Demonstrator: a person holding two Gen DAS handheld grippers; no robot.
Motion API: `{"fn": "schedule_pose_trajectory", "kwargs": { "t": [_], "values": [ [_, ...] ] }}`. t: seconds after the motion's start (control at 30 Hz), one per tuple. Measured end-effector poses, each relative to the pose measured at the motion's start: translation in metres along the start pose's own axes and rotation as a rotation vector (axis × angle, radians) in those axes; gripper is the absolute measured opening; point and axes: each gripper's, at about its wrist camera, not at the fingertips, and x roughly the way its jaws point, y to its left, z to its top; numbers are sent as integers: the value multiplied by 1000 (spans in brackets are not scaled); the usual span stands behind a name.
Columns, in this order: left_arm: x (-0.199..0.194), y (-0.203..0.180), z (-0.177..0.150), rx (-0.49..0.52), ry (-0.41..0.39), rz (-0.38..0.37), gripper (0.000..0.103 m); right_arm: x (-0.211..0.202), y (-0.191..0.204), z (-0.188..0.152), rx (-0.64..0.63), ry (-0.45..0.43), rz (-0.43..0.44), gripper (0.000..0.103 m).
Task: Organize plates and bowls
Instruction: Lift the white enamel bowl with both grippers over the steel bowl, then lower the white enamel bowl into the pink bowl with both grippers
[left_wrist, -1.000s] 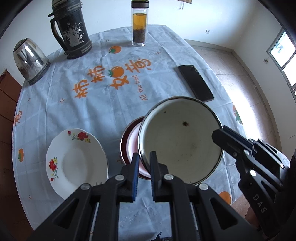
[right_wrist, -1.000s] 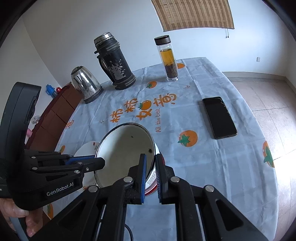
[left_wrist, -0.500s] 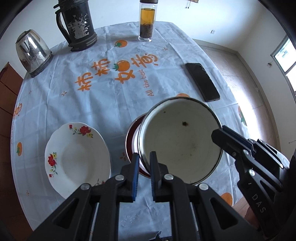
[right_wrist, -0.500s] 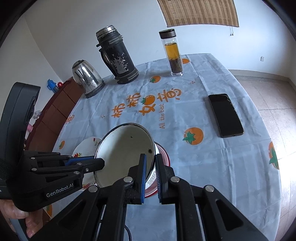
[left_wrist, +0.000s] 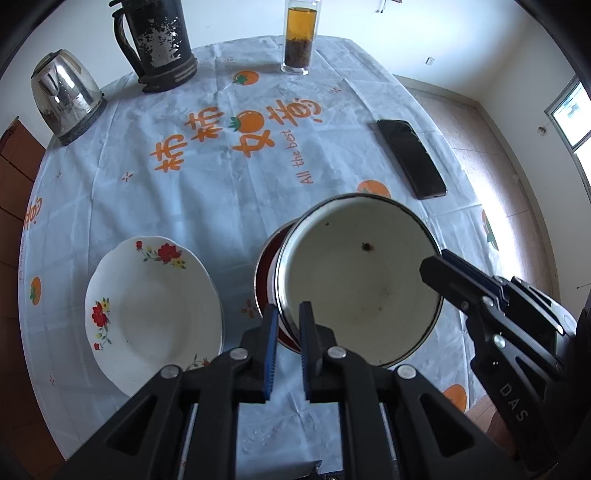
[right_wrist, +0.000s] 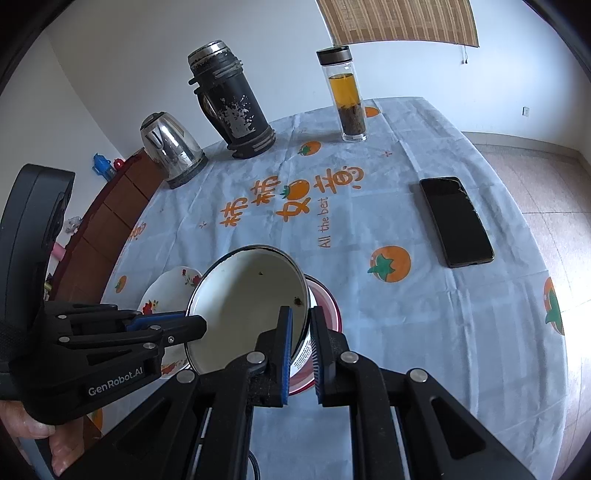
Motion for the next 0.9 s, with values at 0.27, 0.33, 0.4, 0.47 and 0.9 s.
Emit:
{"fn": "schedule_pose_trajectory", "kwargs": {
  "t": [0.27, 0.33, 0.4, 0.47, 0.9],
  "values": [
    [9, -1, -1, 4, 12, 2, 8, 8, -4, -2, 10, 19, -3, 11],
    [12, -3, -2, 7, 21, 1, 9, 11, -6, -4, 14, 25, -6, 11],
    [15, -4, -3, 10, 27, 0, 9, 14, -9, -5, 22, 32, -8, 11],
    [16, -4, -3, 10, 29, 1, 9, 17, -11, -7, 31, 39, -8, 11],
    [31, -1, -5, -3, 60, 8, 8, 39, -17, -17, 52, 91, 4, 11]
  ]
}}
